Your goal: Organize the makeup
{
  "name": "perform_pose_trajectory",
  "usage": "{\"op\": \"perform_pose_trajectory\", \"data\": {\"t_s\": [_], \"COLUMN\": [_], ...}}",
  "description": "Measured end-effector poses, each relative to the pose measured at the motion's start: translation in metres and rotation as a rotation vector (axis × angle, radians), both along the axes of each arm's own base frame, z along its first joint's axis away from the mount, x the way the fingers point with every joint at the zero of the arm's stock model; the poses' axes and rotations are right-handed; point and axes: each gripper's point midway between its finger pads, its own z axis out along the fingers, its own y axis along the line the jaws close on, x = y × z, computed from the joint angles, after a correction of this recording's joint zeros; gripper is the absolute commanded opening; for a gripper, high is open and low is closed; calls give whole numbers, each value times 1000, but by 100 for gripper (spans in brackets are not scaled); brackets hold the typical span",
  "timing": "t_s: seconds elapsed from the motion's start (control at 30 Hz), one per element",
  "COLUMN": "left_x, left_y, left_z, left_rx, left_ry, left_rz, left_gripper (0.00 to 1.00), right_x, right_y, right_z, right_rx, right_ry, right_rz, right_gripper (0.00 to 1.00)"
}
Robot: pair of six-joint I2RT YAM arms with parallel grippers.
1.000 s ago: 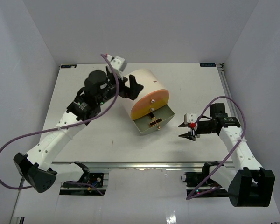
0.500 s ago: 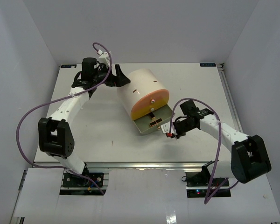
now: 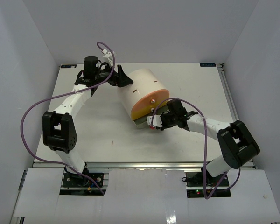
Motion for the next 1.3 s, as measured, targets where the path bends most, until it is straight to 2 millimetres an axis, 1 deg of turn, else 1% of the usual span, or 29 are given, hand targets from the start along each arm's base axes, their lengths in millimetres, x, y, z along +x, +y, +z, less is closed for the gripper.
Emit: {"op": "perform_pose_trajectory", "data": {"t_s": [0.1, 0.23, 0.27, 0.4, 0.5, 0.57, 0.7, 0.73, 0.77, 0.83, 0.87, 0.93, 1.0, 1.07, 1.13, 1.2, 1.27, 1.3], "left_x": [-1, -1, -1, -1, -1, 0, 4, 5, 8, 12, 15, 21, 22, 14, -4, -27, -66, -83], "left_y": [-1, -1, -1, -1, -1, -1, 3, 6, 9, 16, 22, 37, 55, 73, 85, 91, 93, 94], "left_z": [0, 0, 0, 0, 0, -1, -1, 0, 3, 10, 17, 37, 65, 99, 136, 169, 174, 172], "left_rx": [-4, -8, -8, -11, -13, -15, -7, -2, 4, 15, 16, 15, 4, -11, -33, -58, -68, -72], "left_ry": [-4, -7, -5, 0, 6, 13, 28, 28, 23, 7, -3, -38, -94, -167, -254, -352, -398, -421], "left_rz": [-8, -11, -11, -9, -4, 3, 48, 70, 96, 151, 184, 270, 349, 417, 455, 468, 448, 439], "left_gripper": [98, 98, 98, 98, 98, 98, 98, 98, 98, 98, 98, 98, 98, 98, 98, 98, 98, 98], "right_x": [15, 29, 31, 35, 36, 36, 30, 26, 21, 13, 12, 5, 1, -2, -5, -8, -14, -17], "right_y": [12, 25, 26, 27, 26, 25, 19, 14, 9, -1, -9, -26, -48, -69, -87, -103, -114, -120], "right_z": [1, 9, 11, 14, 17, 26, 45, 53, 65, 93, 108, 131, 149, 163, 171, 179, 188, 191], "right_rx": [39, 103, 115, 146, 166, 184, 203, 210, 227, 277, 315, 375, 430, 477, 512, 556, 602, 624], "right_ry": [-25, -39, -38, -29, -33, -45, -51, -47, -49, -71, -78, -70, -62, -51, -45, -38, -35, -31], "right_rz": [-72, -166, -183, -240, -269, -277, -293, -300, -306, -315, -332, -373, -439, -517, -605, -707, -787, -827], "right_gripper": [45, 48, 49, 60, 61, 62, 68, 72, 78, 88, 93, 90, 90, 90, 90, 90, 90, 90]}}
